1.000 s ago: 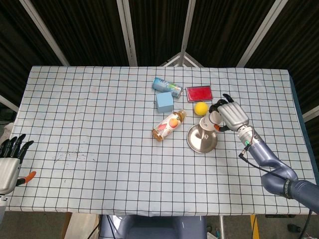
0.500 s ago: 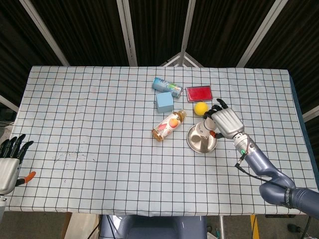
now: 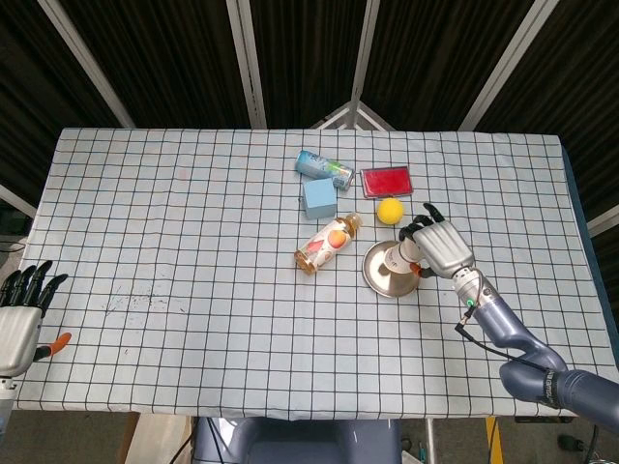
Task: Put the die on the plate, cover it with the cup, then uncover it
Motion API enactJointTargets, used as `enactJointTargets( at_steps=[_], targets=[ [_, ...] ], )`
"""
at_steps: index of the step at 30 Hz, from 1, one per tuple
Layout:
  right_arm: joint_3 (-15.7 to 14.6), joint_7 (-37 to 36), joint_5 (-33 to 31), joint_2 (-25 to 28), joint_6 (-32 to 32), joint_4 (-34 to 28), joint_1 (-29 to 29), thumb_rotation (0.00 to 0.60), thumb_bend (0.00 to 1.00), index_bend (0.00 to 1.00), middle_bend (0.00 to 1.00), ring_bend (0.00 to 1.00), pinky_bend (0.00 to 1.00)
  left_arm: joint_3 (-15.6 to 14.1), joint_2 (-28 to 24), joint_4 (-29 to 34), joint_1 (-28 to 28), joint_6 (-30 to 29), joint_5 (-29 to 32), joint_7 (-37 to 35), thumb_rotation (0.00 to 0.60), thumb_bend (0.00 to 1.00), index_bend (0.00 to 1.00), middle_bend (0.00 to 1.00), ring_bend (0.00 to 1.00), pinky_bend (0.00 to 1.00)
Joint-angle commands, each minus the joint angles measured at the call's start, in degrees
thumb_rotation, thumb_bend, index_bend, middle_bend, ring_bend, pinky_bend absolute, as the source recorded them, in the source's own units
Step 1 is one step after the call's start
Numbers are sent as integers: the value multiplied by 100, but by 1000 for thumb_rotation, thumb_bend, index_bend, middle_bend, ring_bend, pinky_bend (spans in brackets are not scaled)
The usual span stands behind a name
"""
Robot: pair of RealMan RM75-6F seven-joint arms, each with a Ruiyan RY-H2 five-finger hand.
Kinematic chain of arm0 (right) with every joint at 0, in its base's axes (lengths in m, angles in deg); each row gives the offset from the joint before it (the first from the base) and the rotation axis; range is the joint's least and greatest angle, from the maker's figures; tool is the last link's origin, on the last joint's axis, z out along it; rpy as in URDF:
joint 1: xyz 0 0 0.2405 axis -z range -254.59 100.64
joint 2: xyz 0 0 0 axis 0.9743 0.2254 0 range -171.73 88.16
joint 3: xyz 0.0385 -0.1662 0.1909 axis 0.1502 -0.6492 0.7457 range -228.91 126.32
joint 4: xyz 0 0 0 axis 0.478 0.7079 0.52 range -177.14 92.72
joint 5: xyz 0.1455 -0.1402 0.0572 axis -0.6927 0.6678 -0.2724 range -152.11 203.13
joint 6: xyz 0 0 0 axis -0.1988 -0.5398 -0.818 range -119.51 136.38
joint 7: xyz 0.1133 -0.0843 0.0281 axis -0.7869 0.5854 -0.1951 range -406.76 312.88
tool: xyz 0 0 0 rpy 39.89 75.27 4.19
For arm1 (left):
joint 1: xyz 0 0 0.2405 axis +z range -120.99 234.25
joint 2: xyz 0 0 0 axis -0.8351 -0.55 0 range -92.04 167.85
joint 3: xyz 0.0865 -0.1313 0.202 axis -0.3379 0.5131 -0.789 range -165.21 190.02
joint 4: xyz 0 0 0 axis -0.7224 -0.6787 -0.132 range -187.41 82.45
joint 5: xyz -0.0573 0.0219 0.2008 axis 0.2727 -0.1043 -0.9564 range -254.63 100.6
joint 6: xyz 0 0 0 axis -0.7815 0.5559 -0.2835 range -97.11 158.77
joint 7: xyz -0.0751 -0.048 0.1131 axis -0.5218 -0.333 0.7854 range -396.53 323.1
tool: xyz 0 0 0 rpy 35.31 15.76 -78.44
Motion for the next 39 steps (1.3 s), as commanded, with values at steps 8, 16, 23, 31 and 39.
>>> enactJointTargets(
  at_steps=[8, 16, 23, 31, 39],
  targets=[
    [-110, -226, 255, -259, -21, 256, 5, 600, 323, 494, 406, 220, 39, -2, 15, 2, -10, 14, 5, 36, 600, 256, 145, 0, 0, 23],
    [-139, -258, 290, -437, 54, 409, -28, 600, 323, 494, 406, 221, 39, 1, -3, -6, -5, 7, 12, 3, 600, 256, 146, 0, 0, 23],
    [-164, -365, 274, -600, 176, 614, -53, 600, 324, 494, 406, 221, 39, -8, 2, -8, -7, 5, -6, 14, 600, 256, 146, 0, 0, 23],
    [-81, -578, 436, -820, 82, 847, -161, 600, 323, 494, 406, 221, 39, 3, 19, -13, -19, 26, 20, 41, 600, 256, 146, 0, 0, 23],
    [46, -678, 460, -970, 79, 935, -305, 600, 323, 494, 406, 220, 39, -3, 7, -15, -17, 26, 20, 28, 600, 256, 147, 0, 0, 23]
  ],
)
